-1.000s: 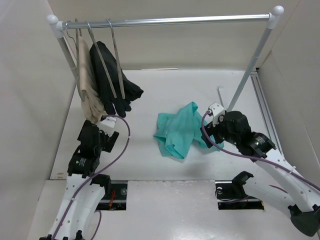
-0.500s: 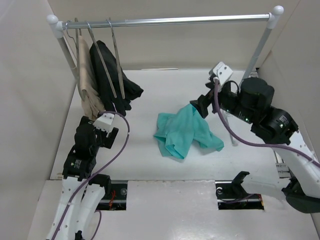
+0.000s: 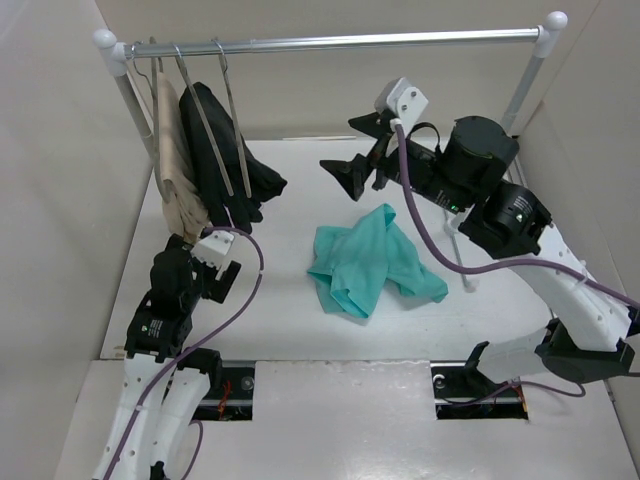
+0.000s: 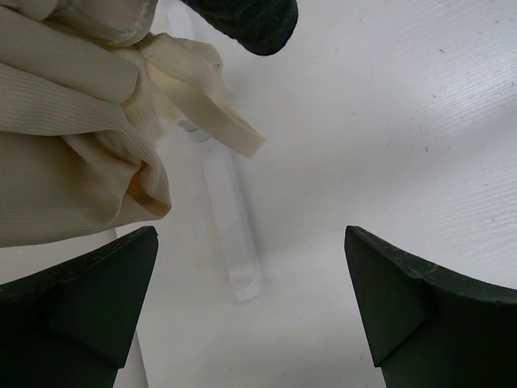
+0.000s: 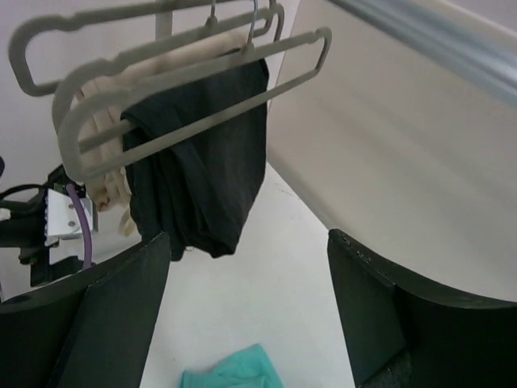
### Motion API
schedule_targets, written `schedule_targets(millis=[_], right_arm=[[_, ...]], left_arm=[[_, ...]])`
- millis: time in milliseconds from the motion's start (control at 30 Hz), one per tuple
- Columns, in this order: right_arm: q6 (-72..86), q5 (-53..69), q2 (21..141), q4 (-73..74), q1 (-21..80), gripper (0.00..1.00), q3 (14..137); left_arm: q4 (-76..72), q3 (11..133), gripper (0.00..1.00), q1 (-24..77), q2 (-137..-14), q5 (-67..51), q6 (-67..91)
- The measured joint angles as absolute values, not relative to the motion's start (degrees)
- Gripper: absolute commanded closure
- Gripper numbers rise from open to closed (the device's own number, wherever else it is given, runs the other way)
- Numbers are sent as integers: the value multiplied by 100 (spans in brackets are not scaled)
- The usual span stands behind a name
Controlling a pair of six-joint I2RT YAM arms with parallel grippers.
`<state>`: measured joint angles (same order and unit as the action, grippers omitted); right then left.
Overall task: Place the t-shirt on the hanger
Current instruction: Move the tshirt to the center of the board
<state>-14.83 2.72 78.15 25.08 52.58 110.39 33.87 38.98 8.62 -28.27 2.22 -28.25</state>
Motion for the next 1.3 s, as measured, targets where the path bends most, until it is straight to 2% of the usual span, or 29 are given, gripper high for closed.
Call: schedule_targets(millis=[233, 333, 467, 700, 833, 933, 1033, 1167, 1200, 1300], right_arm=[[-1481, 217, 7830, 2506, 5256, 17, 10761], [-1479, -45, 7640, 2502, 5256, 14, 10396], [-1391, -550, 7393, 2825, 5188, 11, 9561], [-1035, -580, 7651, 3308, 4657, 8, 7699], [-821, -458, 7669, 3282, 4340, 8, 6606], [-646, -294, 7644, 3050, 4040, 13, 5927], [-497, -132, 7651, 2805, 3826, 24, 5343], [-364, 211, 7819, 2421, 3852, 60, 4980], [-336, 283, 7896, 2314, 3872, 77, 4954], [-246, 425, 8145, 2001, 4021, 96, 4945]], left_arm=[[3413, 3898, 0, 862, -2827, -62, -2906], [3435, 3898, 0, 862, -2827, -180, -2941], [3470, 3898, 0, 862, -2827, -285, -3009], [3610, 3900, 0, 862, -2827, -519, -3199], [3695, 3900, 0, 862, -2827, -655, -3308], [3758, 3900, 0, 862, -2827, -738, -3347], [3795, 3900, 0, 862, -2827, -786, -3393], [3809, 3900, 0, 862, -2827, -849, -3424], [3809, 3900, 0, 862, -2827, -862, -3426], [3815, 3900, 0, 862, -2827, -904, -3459]])
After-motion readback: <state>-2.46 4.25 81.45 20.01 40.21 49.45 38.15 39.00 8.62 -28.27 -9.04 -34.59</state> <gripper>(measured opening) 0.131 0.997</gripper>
